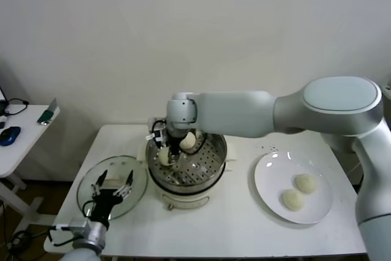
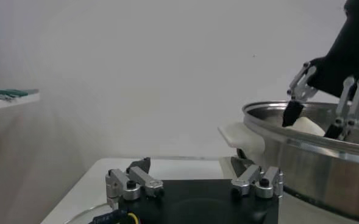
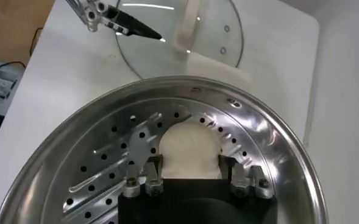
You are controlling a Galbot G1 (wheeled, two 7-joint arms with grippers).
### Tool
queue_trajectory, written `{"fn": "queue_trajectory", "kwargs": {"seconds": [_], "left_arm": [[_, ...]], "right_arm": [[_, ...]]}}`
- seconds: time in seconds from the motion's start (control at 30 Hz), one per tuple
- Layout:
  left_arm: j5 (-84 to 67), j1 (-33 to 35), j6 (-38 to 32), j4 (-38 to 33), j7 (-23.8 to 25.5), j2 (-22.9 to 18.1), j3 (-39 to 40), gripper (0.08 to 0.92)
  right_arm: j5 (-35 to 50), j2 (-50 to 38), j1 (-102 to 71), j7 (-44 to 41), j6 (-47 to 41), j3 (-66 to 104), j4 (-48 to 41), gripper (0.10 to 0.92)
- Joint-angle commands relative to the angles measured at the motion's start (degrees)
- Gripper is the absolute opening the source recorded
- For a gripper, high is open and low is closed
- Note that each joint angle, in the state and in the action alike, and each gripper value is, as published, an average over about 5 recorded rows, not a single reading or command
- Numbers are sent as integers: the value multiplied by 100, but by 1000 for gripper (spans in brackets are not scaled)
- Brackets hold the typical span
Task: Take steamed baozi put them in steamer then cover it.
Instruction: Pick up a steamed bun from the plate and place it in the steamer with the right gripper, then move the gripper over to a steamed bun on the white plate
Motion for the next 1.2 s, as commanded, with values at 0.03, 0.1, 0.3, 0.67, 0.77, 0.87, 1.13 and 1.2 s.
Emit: {"fn": "queue_trajectory", "kwargs": {"seconds": [0.03,0.1,0.3,0.67,0.77,0.87,1.13,1.2], "left_arm": [[5,2,0,-5,1,-3,0,823],[9,9,1,-17,0,-6,-3,823],[30,13,10,-31,3,-1,3,823],[46,-117,103,3,20,39,37,823],[50,-130,102,26,20,66,46,823],[69,-139,105,38,21,70,51,823],[107,-104,100,26,21,48,34,823],[116,-93,100,15,20,27,31,823]], "right_arm": [[-410,-106,-20,-37,138,118,19,706],[-417,-304,214,-206,306,134,174,755],[-232,-1523,1394,-991,1108,-195,974,820],[-795,-4699,2754,-1880,1927,-2138,2335,823],[-1331,-5307,2457,-1825,1976,-2398,2404,823],[-1865,-5749,1926,-1770,1986,-2317,2393,823],[-2712,-6184,166,-1628,1830,-1123,2274,823],[-2845,-6194,-268,-1598,1774,-802,2236,823]]}}
